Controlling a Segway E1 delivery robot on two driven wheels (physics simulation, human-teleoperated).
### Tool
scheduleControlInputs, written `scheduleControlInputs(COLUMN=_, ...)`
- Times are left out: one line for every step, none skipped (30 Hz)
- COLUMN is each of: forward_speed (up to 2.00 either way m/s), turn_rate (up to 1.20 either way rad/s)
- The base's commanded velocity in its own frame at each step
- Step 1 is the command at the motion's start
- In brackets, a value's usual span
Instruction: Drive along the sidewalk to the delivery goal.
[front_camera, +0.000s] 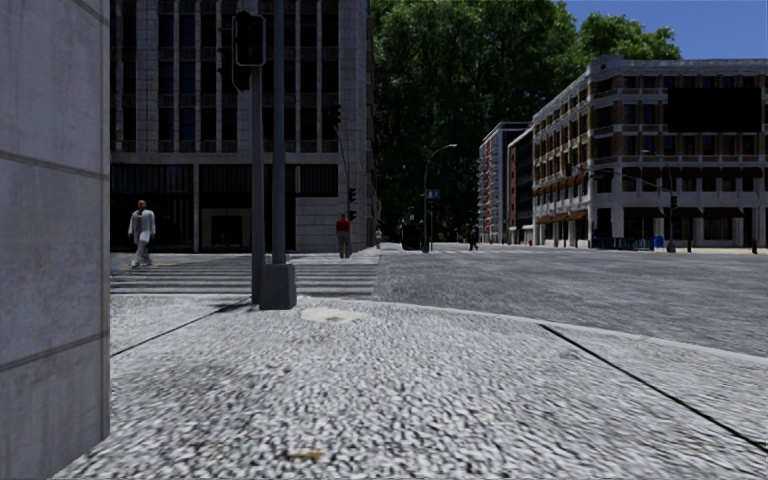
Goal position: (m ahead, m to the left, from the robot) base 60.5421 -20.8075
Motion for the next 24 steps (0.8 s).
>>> scheduleControlInputs(forward_speed=2.0, turn_rate=0.0)
scheduleControlInputs(forward_speed=2.0, turn_rate=0.0)
scheduleControlInputs(forward_speed=2.0, turn_rate=0.0)
scheduleControlInputs(forward_speed=2.0, turn_rate=0.0)
scheduleControlInputs(forward_speed=2.0, turn_rate=0.0)
scheduleControlInputs(forward_speed=2.0, turn_rate=0.0)
scheduleControlInputs(forward_speed=2.0, turn_rate=0.0)
scheduleControlInputs(forward_speed=2.0, turn_rate=0.12)
scheduleControlInputs(forward_speed=2.0, turn_rate=0.24)
scheduleControlInputs(forward_speed=2.0, turn_rate=0.41)
scheduleControlInputs(forward_speed=2.0, turn_rate=0.57)
scheduleControlInputs(forward_speed=2.0, turn_rate=0.63)
scheduleControlInputs(forward_speed=2.0, turn_rate=0.63)
scheduleControlInputs(forward_speed=2.0, turn_rate=0.66)
scheduleControlInputs(forward_speed=2.0, turn_rate=0.68)
scheduleControlInputs(forward_speed=2.0, turn_rate=0.69)
scheduleControlInputs(forward_speed=2.0, turn_rate=0.7)
scheduleControlInputs(forward_speed=2.0, turn_rate=0.7)
scheduleControlInputs(forward_speed=2.0, turn_rate=0.7)
scheduleControlInputs(forward_speed=2.0, turn_rate=0.7)
scheduleControlInputs(forward_speed=2.0, turn_rate=0.7)
scheduleControlInputs(forward_speed=2.0, turn_rate=0.7)
scheduleControlInputs(forward_speed=2.0, turn_rate=0.72)
scheduleControlInputs(forward_speed=2.0, turn_rate=0.73)
